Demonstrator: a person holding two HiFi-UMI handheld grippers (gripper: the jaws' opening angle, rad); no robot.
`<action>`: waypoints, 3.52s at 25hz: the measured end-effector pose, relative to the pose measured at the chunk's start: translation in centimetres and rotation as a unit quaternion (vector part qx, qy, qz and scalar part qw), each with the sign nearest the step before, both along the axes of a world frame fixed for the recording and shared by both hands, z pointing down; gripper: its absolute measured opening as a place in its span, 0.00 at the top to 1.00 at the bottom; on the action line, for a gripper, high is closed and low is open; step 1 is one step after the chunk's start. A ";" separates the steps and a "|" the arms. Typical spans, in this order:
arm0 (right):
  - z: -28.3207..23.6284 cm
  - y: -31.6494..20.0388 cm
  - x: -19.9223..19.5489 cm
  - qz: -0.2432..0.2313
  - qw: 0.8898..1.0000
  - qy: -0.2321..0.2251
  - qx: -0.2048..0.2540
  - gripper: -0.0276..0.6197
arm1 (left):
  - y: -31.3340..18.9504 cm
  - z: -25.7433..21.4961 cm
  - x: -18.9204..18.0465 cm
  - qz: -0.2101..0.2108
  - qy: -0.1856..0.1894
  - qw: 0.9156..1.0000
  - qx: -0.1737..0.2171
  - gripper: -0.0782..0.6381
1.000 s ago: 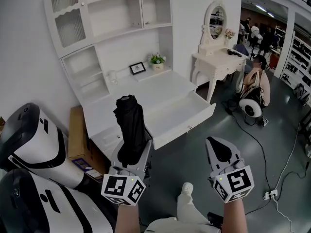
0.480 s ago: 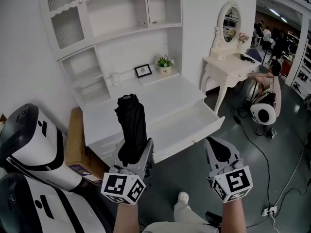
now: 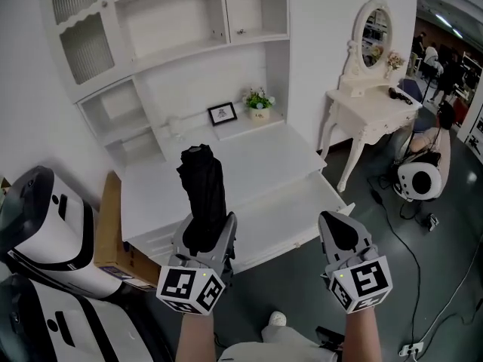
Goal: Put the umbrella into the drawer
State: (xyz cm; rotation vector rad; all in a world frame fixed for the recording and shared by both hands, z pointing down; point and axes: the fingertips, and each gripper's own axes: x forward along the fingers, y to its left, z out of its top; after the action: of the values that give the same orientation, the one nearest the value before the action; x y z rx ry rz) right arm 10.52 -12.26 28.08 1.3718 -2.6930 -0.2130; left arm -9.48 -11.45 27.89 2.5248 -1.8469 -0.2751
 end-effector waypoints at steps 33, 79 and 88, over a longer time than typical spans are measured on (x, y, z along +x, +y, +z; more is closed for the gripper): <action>12.3 -14.6 2.9 0.026 0.988 0.010 -0.153 0.95 | -15.9 12.3 3.9 0.055 -0.055 0.988 -0.130 0.54; 23.0 -19.5 0.6 0.052 0.956 0.071 -0.281 0.95 | -20.6 41.8 8.2 0.237 -0.149 0.852 -0.442 0.54; 23.9 -19.3 -0.1 0.044 0.952 0.077 -0.292 0.95 | -19.7 44.8 7.5 0.209 -0.144 0.834 -0.491 0.54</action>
State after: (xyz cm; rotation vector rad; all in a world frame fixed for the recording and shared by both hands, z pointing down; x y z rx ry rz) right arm 10.44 -31.58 51.99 1.2159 -2.2827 0.4346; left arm -1.95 -31.15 72.66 2.1072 -0.9558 0.8667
